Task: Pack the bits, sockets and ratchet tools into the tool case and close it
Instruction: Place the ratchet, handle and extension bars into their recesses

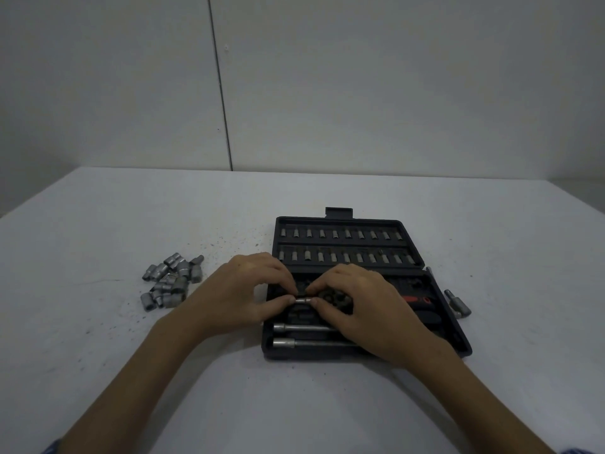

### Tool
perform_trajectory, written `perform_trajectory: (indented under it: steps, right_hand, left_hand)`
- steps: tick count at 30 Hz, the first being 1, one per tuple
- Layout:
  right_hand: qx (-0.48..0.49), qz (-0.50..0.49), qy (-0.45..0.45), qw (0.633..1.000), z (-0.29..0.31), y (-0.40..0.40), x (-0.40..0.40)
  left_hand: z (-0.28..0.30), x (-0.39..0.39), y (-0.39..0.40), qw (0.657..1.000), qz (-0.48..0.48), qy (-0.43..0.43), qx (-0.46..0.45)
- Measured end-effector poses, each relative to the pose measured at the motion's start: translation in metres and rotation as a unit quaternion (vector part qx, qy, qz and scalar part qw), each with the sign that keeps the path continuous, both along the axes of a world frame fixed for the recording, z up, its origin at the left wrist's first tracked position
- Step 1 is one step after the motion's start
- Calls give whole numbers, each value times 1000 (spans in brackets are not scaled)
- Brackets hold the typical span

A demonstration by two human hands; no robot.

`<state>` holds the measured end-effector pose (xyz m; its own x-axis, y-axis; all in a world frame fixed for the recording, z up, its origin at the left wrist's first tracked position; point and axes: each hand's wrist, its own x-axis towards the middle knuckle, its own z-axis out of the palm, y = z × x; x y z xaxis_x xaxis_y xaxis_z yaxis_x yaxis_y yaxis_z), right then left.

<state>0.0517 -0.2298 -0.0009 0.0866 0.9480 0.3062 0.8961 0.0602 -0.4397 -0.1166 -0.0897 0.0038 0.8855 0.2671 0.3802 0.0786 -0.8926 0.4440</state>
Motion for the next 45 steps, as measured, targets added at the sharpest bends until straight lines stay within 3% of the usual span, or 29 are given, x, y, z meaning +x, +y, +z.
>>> perform_trajectory:
  steps: [7,15,24,34,45]
  right_hand:
    - [-5,-24,2,1000,5,-7,5]
    - [10,-118,-33,992,9,-28,22]
    - [8,-242,-10,970,15,-45,63]
    - [-66,-339,-14,939,17,-41,100]
    - [-61,-367,0,928,12,-36,107]
  left_hand:
    - [4,17,-14,1000,17,1,12]
    - [2,55,-40,999,51,11,14]
    - [2,111,-75,999,38,23,29]
    - [-1,157,-86,997,30,53,47]
    - [-12,161,-87,998,30,35,31]
